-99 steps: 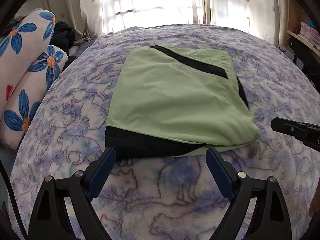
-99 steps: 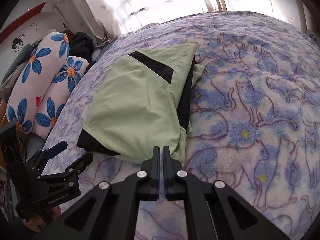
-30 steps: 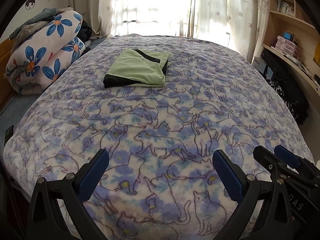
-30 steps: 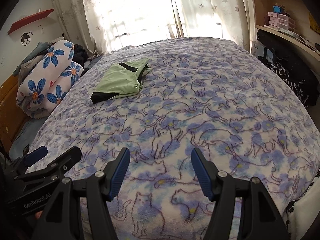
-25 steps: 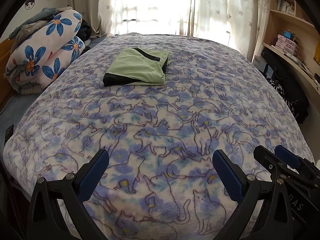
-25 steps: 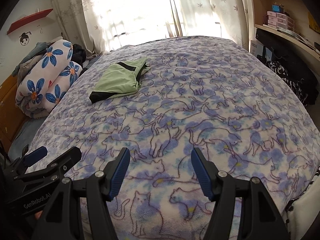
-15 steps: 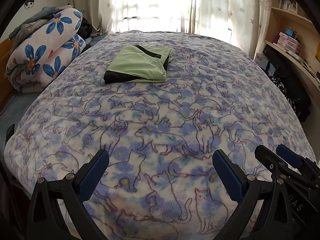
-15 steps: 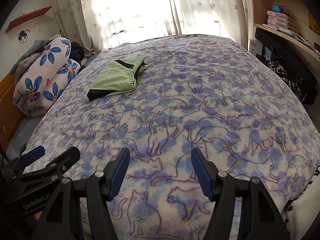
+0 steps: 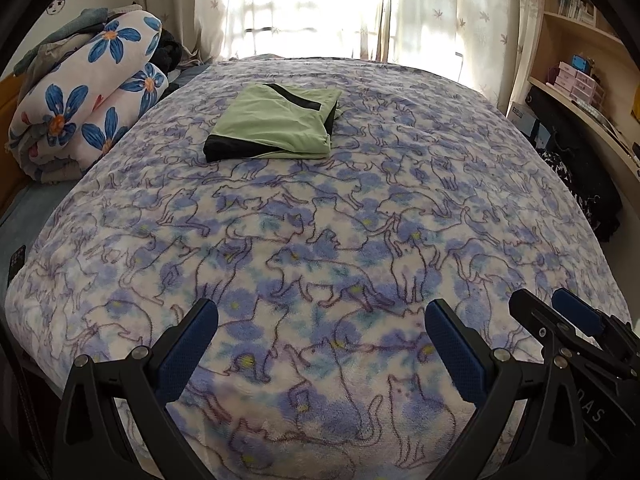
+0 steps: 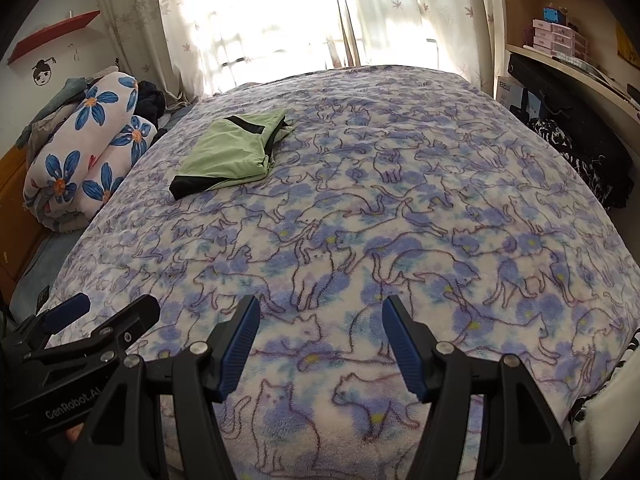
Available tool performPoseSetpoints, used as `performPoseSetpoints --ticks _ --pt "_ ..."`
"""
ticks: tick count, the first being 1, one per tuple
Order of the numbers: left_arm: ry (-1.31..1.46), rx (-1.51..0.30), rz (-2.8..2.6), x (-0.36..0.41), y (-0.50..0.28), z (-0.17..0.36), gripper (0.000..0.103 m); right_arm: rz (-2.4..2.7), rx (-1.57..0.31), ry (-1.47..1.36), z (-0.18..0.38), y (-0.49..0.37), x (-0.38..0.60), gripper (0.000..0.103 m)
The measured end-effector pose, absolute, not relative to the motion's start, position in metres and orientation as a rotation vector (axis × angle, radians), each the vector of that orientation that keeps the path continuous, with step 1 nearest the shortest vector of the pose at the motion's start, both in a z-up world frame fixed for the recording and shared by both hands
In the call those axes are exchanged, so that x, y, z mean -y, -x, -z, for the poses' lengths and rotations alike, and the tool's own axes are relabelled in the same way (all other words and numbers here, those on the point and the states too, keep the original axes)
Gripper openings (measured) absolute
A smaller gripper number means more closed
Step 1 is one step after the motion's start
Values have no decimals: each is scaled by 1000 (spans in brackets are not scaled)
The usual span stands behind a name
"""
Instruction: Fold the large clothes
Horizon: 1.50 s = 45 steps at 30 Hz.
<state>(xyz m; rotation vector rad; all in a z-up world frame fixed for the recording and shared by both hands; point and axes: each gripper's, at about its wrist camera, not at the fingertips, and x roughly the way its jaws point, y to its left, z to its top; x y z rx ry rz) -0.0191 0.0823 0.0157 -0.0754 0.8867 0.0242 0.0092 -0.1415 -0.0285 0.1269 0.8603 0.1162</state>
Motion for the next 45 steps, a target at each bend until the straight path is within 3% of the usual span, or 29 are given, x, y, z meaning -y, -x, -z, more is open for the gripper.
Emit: performPoseSetpoints --ticks 45 --pt "77 -901 -20 -84 19 -10 102 -119 -867 -124 30 -10 141 64"
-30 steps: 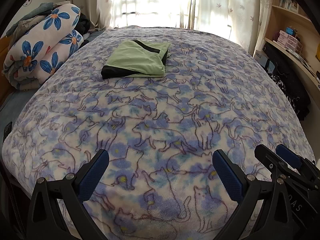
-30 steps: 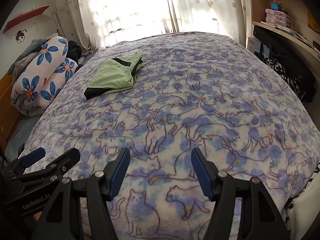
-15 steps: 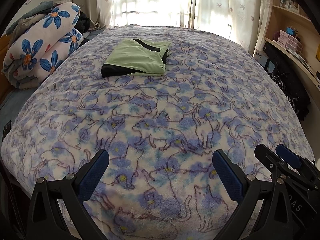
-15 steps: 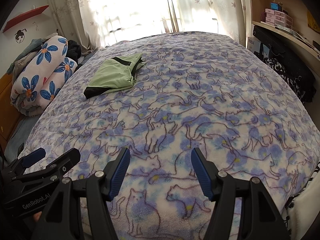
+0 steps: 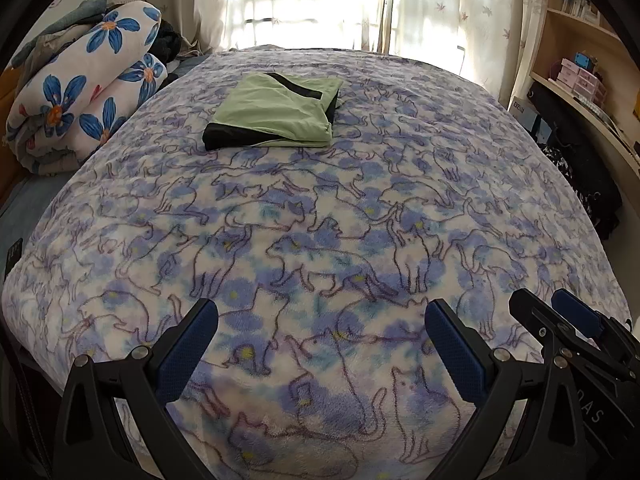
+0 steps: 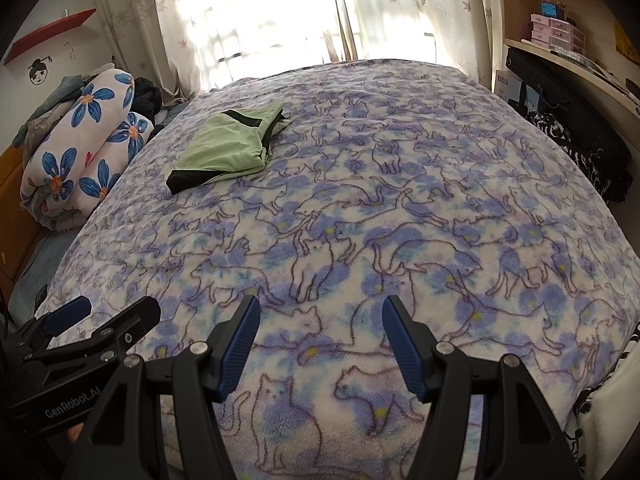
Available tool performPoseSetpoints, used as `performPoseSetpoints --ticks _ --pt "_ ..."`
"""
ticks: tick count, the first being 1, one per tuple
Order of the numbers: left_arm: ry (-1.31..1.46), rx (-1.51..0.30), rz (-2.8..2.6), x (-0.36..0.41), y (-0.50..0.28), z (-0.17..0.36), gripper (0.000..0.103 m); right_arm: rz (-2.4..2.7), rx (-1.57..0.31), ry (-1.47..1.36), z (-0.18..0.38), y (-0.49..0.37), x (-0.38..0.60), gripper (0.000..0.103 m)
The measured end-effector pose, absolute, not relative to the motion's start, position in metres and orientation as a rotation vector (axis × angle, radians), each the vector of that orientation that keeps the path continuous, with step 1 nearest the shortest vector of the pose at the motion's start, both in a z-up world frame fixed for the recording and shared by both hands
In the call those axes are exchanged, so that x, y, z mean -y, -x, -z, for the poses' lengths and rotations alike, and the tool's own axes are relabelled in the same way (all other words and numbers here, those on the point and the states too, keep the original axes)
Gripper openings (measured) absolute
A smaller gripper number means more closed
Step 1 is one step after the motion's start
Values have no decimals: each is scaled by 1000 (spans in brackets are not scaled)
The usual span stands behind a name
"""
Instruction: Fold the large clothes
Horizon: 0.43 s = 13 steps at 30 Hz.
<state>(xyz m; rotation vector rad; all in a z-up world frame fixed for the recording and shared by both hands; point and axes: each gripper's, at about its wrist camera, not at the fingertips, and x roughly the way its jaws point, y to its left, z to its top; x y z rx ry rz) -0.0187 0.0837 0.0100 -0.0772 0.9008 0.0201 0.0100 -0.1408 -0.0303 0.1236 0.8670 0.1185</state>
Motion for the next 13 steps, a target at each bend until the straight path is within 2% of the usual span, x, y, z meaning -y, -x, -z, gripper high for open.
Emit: performPoseSetpoints --ticks 13 --pt "75 -911 -24 -86 27 -1 102 -117 -870 -124 30 -11 139 64"
